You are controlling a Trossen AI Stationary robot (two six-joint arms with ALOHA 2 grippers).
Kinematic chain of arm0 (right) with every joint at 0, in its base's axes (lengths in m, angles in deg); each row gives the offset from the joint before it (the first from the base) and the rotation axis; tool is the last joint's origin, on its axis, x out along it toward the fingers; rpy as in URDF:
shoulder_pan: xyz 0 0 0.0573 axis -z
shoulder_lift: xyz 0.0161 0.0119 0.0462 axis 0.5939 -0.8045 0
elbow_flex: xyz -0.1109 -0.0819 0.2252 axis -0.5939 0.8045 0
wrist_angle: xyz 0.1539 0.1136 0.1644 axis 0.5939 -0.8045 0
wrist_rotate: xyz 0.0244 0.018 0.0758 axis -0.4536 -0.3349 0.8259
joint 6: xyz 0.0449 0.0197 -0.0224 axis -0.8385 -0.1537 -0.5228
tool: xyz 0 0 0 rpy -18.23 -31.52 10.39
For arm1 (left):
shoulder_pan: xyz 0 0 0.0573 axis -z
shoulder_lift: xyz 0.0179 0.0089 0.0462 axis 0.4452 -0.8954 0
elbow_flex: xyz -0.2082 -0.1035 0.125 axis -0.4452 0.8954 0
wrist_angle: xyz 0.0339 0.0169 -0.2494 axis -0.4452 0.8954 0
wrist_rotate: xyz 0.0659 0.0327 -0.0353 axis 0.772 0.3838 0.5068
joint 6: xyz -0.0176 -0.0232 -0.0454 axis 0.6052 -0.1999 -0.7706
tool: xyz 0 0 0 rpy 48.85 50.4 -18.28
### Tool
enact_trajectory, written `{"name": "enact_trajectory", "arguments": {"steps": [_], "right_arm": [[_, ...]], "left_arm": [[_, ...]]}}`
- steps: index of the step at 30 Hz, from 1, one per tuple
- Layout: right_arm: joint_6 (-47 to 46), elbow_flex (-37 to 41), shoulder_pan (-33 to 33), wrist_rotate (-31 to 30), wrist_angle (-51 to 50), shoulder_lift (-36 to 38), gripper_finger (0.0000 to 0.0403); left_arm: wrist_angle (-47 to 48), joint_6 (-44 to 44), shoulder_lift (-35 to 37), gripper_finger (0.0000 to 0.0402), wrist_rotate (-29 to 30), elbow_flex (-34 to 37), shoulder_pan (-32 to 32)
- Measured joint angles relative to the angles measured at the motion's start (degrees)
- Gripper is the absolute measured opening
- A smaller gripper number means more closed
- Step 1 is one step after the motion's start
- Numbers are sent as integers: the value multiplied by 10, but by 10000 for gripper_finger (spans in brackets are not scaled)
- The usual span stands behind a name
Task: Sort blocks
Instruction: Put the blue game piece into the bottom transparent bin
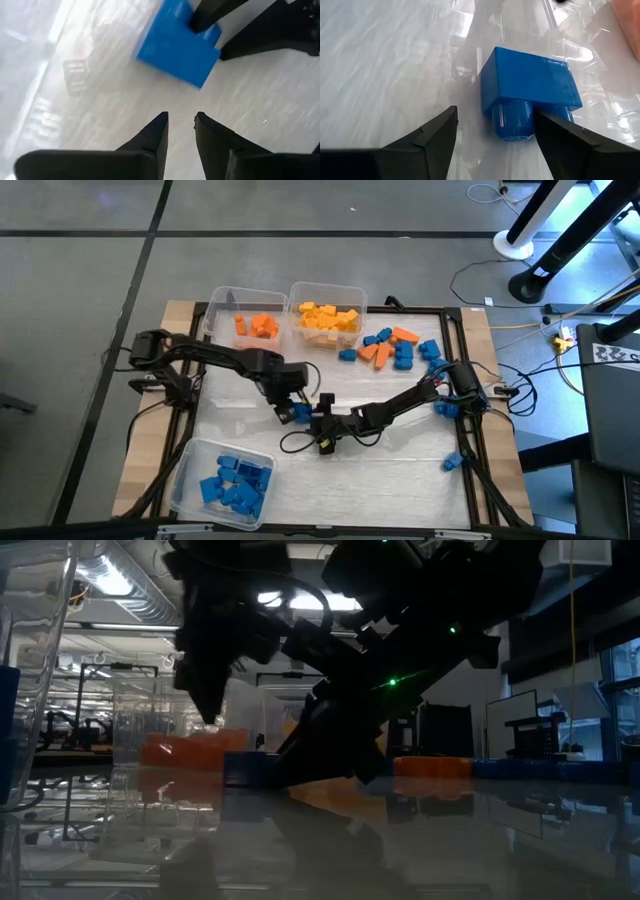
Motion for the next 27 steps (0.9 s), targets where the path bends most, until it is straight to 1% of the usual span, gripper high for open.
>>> {"name": "enact_trajectory", "arguments": {"steps": [2, 5, 8, 11, 13, 15, 21, 24, 27], "right_arm": [[0, 0, 0, 0, -1, 0, 259], [0, 0, 0, 0, 1, 0, 259], [0, 0, 0, 0, 2, 0, 259], [-1, 0, 0, 0, 3, 0, 259], [-1, 0, 0, 0, 4, 0, 259], [-1, 0, 0, 0, 5, 0, 259], [-1, 0, 0, 0, 5, 0, 259], [-1, 0, 0, 0, 5, 0, 259], [-1, 0, 0, 0, 6, 0, 259]], "left_arm": [[-36, -26, 39, 72, 1, 44, -2], [-168, -87, 92, 57, -2, 124, -2], [-318, -167, 110, 47, -4, 198, 0], [-406, -245, 111, 42, -4, 243, 3], [-421, -278, 111, 41, -4, 258, 3], [-411, -290, 111, 41, -8, 264, 3], [-403, -282, 111, 44, -42, 265, 8], [-403, -282, 108, 68, -42, 265, 7], [-405, -287, 94, 104, -41, 265, 6]]}}
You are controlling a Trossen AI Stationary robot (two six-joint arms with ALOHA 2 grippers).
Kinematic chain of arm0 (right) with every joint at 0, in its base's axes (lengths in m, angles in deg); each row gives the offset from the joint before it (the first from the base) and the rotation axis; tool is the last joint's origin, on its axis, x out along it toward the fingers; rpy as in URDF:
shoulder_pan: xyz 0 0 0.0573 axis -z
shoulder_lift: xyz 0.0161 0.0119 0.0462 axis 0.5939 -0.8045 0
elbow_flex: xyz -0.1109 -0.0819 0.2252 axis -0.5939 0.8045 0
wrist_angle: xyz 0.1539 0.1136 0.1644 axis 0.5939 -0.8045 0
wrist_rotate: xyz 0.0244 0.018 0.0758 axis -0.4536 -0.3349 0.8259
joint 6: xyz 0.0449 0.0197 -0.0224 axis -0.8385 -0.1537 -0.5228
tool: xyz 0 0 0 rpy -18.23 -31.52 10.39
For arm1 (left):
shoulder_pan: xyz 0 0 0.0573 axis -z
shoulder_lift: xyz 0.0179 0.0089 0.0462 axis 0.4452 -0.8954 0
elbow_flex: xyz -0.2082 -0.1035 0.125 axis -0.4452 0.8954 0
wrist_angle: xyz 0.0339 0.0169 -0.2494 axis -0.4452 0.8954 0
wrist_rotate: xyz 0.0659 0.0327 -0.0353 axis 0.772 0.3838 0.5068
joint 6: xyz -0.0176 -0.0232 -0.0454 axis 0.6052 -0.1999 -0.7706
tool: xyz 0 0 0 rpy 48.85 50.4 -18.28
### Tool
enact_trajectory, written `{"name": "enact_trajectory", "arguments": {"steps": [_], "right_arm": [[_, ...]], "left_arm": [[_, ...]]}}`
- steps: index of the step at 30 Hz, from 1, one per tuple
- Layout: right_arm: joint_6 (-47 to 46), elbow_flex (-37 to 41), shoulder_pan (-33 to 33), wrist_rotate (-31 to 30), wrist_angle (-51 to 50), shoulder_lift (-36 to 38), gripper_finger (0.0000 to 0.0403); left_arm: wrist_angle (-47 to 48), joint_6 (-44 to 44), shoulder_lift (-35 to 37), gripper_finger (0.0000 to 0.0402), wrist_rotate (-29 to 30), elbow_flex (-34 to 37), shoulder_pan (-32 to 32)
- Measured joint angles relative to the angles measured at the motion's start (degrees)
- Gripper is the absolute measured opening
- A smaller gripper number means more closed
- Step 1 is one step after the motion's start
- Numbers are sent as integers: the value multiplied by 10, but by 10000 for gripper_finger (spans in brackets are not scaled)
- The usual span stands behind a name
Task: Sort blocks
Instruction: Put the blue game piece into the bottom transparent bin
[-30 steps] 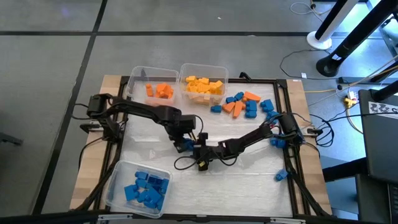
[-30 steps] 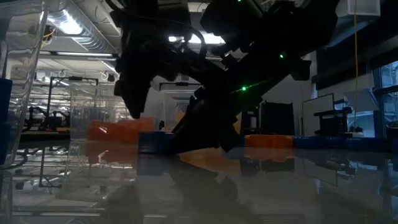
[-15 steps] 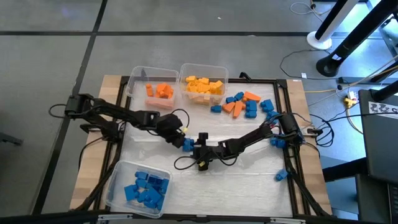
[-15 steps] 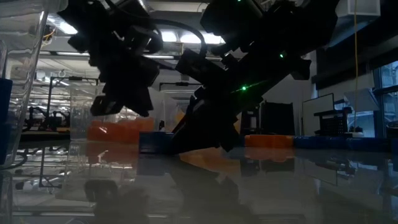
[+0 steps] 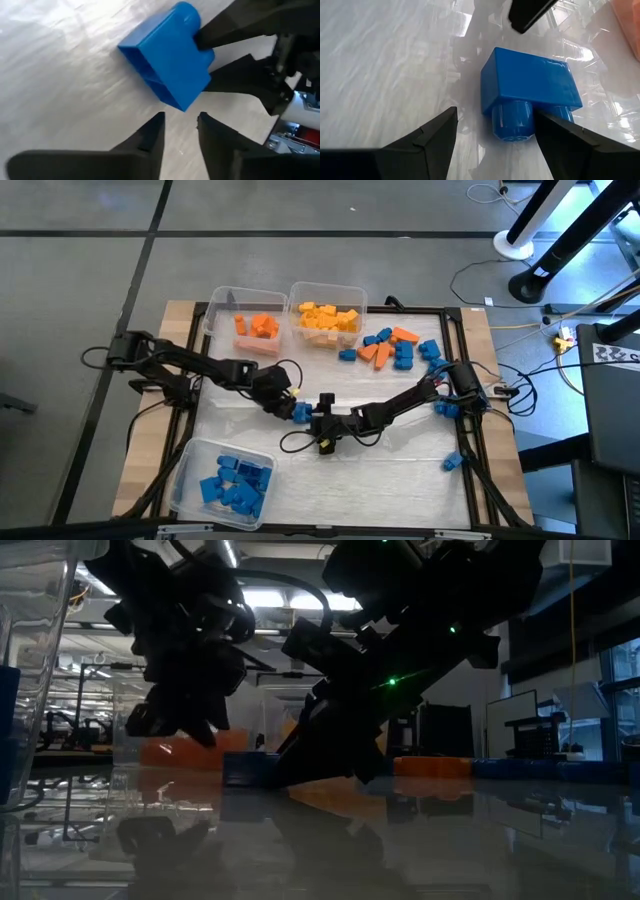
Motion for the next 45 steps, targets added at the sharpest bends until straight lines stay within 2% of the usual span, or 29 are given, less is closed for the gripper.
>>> {"name": "enact_trajectory", "arguments": {"steps": [3, 7, 16, 20, 26, 34, 40, 45], "right_arm": [[0, 0, 0, 0, 3, 0, 259], [0, 0, 0, 0, 8, 0, 259], [0, 0, 0, 0, 10, 0, 259], [1, 0, 0, -1, 7, 1, 259], [3, 0, 0, 0, 4, 1, 259], [4, 0, -1, 0, 4, 1, 259], [23, 0, -1, -4, -37, 35, 259], [34, -1, 0, -37, -112, 94, 259]], "left_arm": [[-16, -14, -19, 134, 4, 0, 0], [-59, -23, -45, 154, 5, 0, 0], [-155, -45, -96, 159, 8, 0, 0], [-177, -32, -95, 157, 8, 0, 0], [-173, -10, -89, 116, -5, 0, 1], [-161, 28, -87, 13, -9, -1, 1], [-150, 44, -87, 9, -29, -1, 0], [-133, 65, -63, 7, -65, 0, 0]]}}
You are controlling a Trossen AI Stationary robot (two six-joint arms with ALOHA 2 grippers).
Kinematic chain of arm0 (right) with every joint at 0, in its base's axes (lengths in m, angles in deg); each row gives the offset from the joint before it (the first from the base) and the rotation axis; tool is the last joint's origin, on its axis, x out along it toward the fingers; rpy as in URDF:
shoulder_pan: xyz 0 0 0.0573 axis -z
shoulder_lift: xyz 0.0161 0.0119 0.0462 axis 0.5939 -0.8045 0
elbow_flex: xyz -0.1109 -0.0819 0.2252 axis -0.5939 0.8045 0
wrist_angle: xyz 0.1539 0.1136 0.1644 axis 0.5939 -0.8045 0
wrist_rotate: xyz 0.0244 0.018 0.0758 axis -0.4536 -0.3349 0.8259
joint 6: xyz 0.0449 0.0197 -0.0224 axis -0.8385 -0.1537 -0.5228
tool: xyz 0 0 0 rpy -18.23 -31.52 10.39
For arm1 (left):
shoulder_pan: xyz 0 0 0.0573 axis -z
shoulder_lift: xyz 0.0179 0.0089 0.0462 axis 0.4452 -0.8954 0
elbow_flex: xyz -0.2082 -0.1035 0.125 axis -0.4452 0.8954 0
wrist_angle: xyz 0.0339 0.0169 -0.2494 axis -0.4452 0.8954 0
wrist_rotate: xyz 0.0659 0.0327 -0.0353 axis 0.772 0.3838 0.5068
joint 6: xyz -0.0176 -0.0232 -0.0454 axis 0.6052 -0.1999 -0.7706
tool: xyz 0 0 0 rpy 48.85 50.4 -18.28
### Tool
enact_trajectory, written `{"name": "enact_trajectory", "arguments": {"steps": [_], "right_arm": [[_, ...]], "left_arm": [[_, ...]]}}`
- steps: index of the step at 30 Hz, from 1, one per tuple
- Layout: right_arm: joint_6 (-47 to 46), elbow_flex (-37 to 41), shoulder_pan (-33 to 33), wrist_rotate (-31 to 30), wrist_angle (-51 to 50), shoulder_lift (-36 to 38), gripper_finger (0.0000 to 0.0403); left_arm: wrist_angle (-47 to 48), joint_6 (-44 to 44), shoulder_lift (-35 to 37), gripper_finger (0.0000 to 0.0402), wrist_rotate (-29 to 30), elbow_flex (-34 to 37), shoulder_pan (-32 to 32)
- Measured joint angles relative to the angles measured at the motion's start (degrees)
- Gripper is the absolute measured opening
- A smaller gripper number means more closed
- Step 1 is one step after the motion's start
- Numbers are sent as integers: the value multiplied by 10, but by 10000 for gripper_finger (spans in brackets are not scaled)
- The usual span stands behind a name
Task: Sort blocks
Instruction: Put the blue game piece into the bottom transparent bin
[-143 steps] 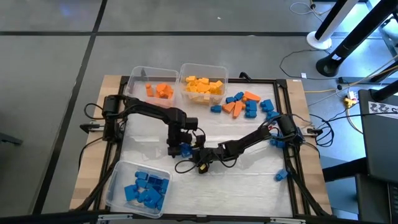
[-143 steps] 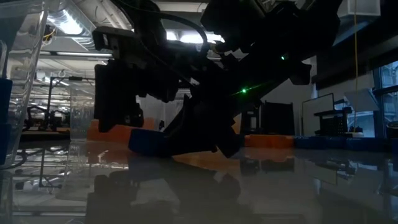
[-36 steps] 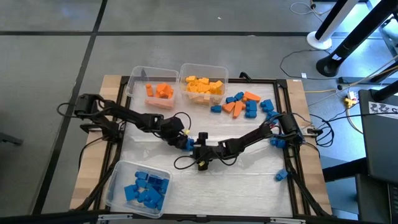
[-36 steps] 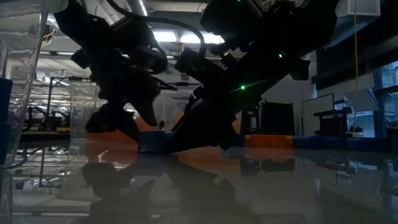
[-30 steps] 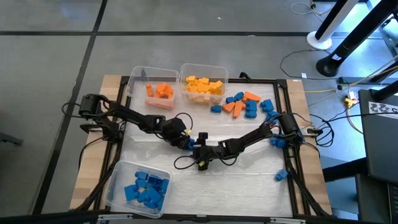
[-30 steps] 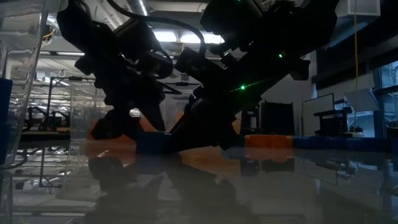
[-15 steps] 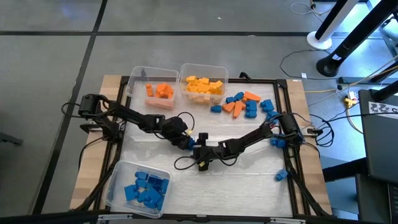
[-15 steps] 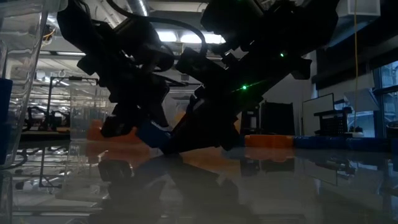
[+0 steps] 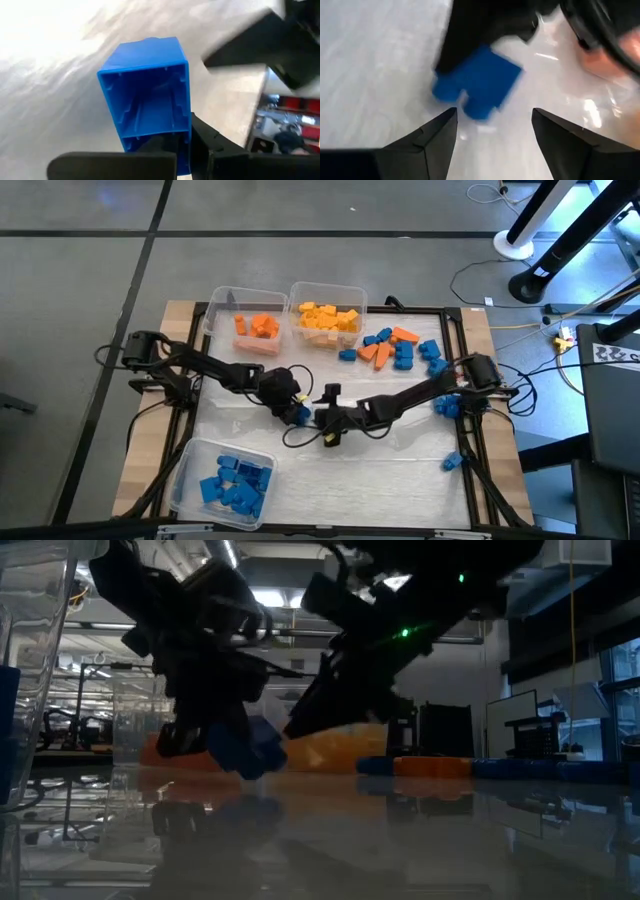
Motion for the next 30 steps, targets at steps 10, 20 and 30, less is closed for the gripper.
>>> {"name": "enact_trajectory", "arguments": {"steps": [10, 20, 30], "right_arm": [[-1, 0, 0, -16, -162, 130, 259], [-2, 0, 0, -54, -307, 188, 259], [-42, 0, 0, -111, -401, 189, 259]], "left_arm": [[58, 122, 186, 4, -2, 0, 5], [193, 186, 386, 7, 14, -1, 187], [214, 79, 377, 45, 67, 0, 362]]}}
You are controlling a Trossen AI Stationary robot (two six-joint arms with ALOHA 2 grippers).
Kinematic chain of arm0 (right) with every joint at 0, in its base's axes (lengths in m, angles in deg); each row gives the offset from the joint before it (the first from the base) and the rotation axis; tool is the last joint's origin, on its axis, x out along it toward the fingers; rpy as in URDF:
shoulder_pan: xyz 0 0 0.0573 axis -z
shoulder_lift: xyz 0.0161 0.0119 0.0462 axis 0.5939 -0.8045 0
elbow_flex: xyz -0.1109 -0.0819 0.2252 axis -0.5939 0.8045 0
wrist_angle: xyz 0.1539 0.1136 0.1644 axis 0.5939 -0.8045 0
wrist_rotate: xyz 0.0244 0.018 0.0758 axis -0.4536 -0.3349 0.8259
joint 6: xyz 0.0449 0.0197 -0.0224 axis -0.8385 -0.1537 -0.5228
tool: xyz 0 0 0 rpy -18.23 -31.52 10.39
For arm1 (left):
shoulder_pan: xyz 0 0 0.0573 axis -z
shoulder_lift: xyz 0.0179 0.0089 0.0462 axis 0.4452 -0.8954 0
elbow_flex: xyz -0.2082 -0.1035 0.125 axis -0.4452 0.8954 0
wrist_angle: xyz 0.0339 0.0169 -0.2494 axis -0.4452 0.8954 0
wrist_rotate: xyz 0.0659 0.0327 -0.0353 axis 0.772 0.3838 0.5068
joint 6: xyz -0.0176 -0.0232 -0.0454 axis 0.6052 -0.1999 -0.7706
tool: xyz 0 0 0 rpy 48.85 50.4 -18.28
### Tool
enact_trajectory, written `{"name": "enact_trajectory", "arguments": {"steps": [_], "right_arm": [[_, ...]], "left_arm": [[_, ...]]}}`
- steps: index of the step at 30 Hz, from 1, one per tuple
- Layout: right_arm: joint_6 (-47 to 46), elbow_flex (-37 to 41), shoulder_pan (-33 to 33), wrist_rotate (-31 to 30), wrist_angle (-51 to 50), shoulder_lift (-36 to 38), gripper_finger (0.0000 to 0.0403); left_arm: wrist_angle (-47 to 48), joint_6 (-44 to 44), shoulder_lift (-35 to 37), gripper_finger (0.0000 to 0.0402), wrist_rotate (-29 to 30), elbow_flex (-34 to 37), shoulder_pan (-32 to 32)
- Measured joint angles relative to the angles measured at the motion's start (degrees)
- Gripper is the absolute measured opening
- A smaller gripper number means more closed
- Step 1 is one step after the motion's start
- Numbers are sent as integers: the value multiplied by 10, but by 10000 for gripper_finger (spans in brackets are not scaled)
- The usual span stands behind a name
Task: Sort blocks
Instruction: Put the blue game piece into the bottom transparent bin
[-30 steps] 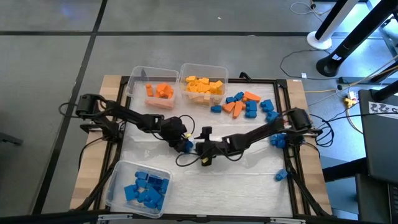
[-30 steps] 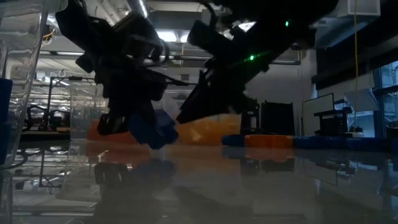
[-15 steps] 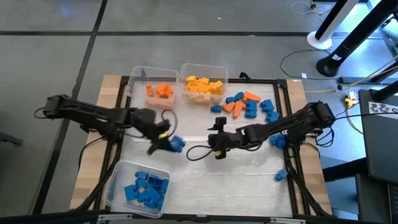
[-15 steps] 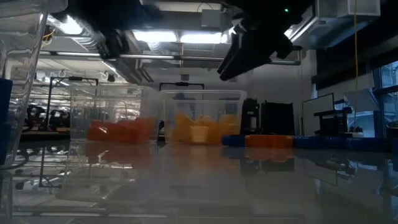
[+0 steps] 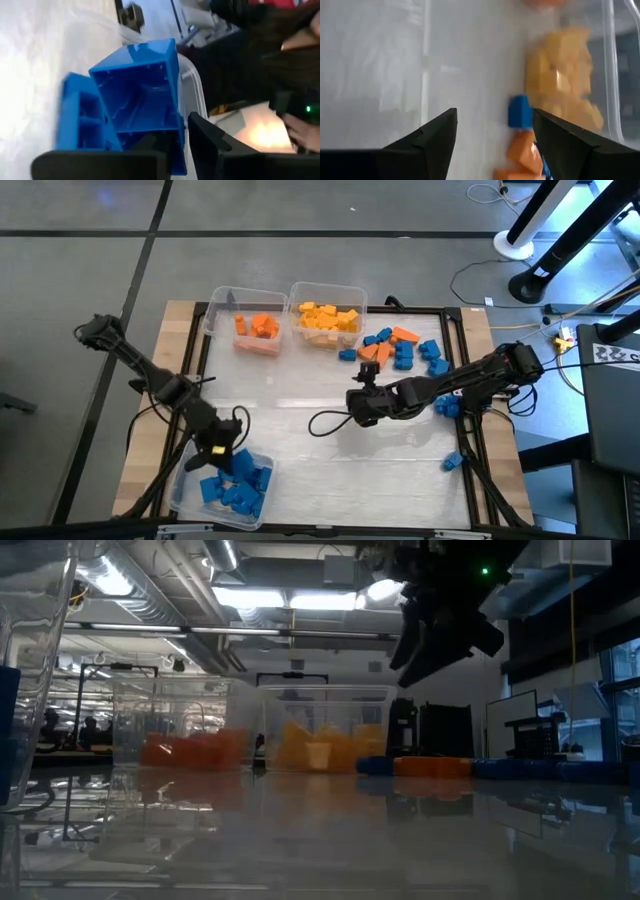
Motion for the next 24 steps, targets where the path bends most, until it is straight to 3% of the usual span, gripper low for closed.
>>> {"name": "enact_trajectory", "arguments": {"steps": [7, 13, 24], "right_arm": [[-169, 0, 47, 2, -138, 0, 259], [-309, 0, 116, 63, -253, 0, 259], [-336, 0, 246, 153, -289, 0, 259]], "left_arm": [[11, -23, -42, 82, 49, 0, 34], [27, -34, -73, 125, 50, -1, 34], [30, -23, -80, 173, 50, 0, 38]]}}
